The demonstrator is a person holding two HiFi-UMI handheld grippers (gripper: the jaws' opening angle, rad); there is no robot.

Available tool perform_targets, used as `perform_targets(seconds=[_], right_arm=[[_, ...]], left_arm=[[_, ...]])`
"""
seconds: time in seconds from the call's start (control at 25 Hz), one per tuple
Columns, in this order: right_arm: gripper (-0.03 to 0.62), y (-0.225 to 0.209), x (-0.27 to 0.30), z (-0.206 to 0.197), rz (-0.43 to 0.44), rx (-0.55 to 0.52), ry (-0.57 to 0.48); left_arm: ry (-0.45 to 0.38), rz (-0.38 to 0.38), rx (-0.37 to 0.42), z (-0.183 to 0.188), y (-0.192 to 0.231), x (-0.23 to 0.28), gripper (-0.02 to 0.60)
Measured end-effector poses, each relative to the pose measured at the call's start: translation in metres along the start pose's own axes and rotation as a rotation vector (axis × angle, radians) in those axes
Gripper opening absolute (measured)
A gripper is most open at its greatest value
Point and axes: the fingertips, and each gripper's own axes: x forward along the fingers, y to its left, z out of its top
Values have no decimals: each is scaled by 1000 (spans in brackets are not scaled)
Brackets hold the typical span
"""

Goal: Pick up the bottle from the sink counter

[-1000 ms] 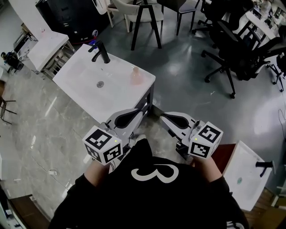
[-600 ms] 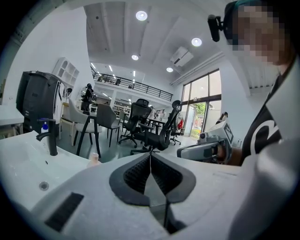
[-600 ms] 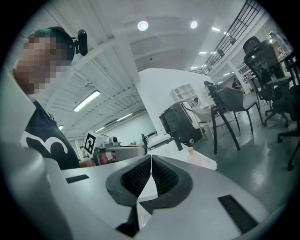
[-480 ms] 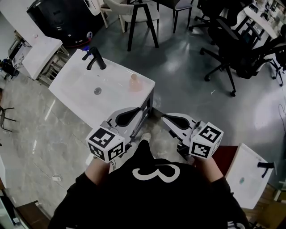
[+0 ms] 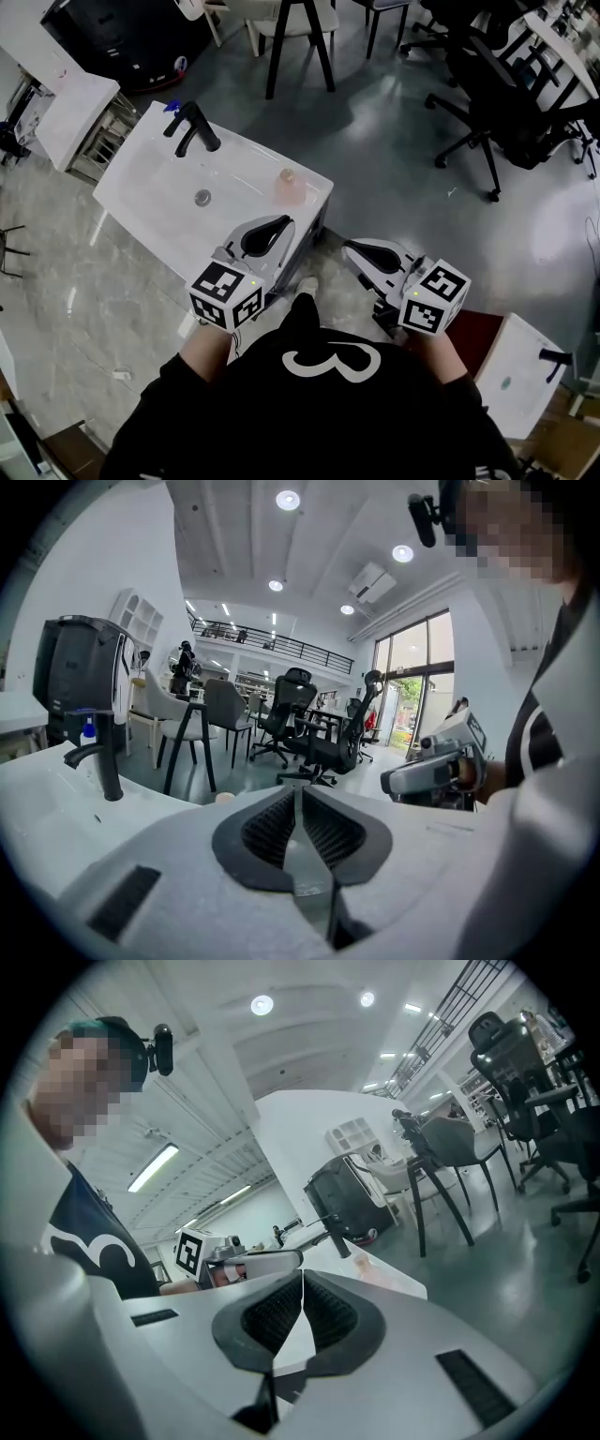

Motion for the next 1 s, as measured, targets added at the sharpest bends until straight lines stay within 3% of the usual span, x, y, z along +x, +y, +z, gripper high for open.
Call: perform_targets(seconds=[0.28,0.56,1.0], right_arm=[[14,-24,17,-4,-7,49,20],[14,-43,34,-6,-22,90,41],[14,-60,38,-20,-36,130,70]], left_arm=[[24,28,22,-5,32,25,26],[69,46,17,-20,65,43,72],[106,75,72,-41,91,68,132]])
